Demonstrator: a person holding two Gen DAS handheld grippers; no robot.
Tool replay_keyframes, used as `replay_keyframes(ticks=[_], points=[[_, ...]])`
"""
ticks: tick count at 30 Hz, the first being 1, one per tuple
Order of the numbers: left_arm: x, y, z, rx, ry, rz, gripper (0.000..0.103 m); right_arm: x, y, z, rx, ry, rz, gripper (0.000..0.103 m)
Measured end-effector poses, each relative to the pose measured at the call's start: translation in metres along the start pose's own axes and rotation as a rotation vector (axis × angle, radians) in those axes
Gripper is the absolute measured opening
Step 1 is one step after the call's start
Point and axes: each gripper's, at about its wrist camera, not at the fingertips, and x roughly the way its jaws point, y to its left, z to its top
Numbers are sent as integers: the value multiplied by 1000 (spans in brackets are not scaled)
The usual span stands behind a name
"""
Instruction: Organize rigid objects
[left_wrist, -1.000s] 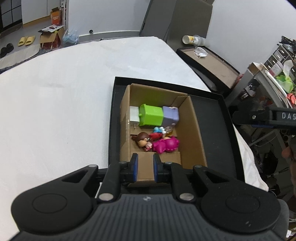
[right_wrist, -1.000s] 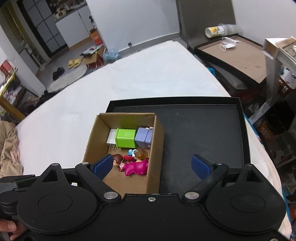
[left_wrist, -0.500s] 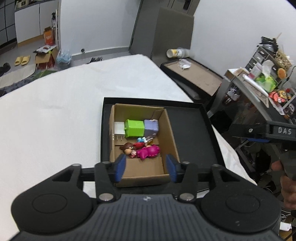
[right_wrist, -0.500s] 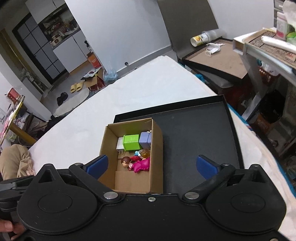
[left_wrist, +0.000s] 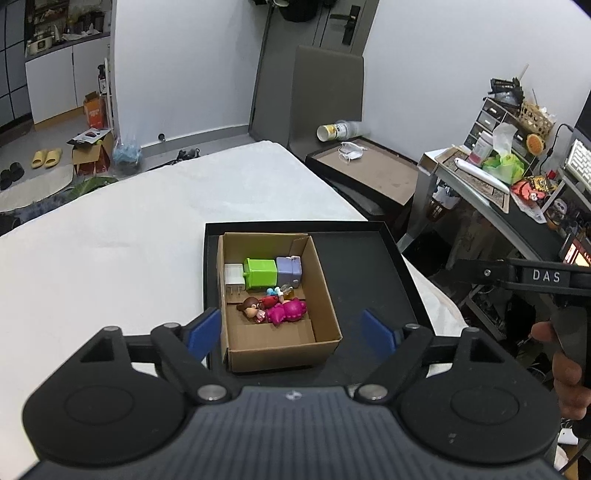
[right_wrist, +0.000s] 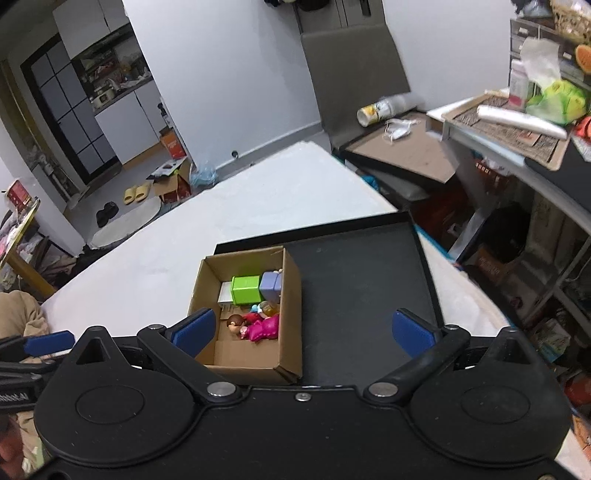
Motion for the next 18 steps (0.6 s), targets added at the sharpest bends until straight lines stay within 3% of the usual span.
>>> replay_keyframes(ticks=[6, 18], points=[[-14, 0, -10, 3, -29, -4, 83, -17, -6, -10, 24, -57, -27, 103], [-47, -10, -29, 18, -79, -26, 83, -63, -5, -32, 21, -131, 14, 103]])
